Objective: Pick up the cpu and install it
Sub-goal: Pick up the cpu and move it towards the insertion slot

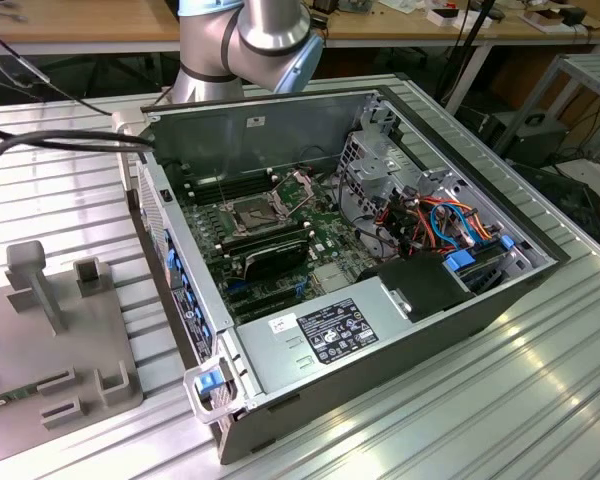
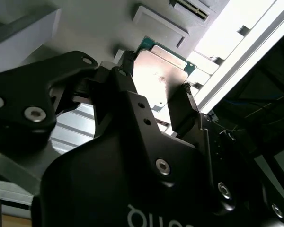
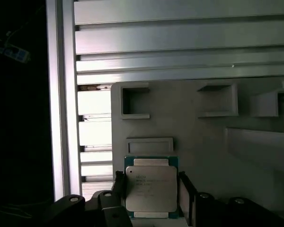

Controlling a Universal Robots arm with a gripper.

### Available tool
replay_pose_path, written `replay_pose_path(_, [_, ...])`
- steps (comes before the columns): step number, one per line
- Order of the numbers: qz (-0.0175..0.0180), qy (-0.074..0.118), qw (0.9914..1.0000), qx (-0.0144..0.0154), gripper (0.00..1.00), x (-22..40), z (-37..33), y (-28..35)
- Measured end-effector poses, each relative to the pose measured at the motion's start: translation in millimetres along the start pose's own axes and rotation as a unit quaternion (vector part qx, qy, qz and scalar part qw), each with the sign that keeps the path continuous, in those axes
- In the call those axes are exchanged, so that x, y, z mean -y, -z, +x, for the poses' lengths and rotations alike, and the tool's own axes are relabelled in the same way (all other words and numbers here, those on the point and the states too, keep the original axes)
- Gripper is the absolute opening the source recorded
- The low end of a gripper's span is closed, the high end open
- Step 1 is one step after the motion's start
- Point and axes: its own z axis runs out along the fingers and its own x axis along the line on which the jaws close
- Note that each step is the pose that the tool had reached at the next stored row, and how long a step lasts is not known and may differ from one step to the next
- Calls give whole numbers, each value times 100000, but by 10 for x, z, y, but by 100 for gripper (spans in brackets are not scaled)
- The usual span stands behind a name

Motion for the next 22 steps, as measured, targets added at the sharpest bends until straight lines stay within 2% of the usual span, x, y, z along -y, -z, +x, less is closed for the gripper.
replay_pose_path(1, [2,0,100000,-2,54,-2,1,55])
replay_pose_path(6, [3,0,100000,-3,54,-9,5,231])
replay_pose_path(9, [1,2,100000,-1,54,-15,8,379])
replay_pose_path(12, [1,1,100000,-5,54,-19,10,480])
replay_pose_path(15, [2,0,100000,0,54,-21,11,537])
replay_pose_path(20, [2,4,100000,-3,54,-21,11,543])
replay_pose_path(22, [18,-1,100000,-24,54,-22,12,567])
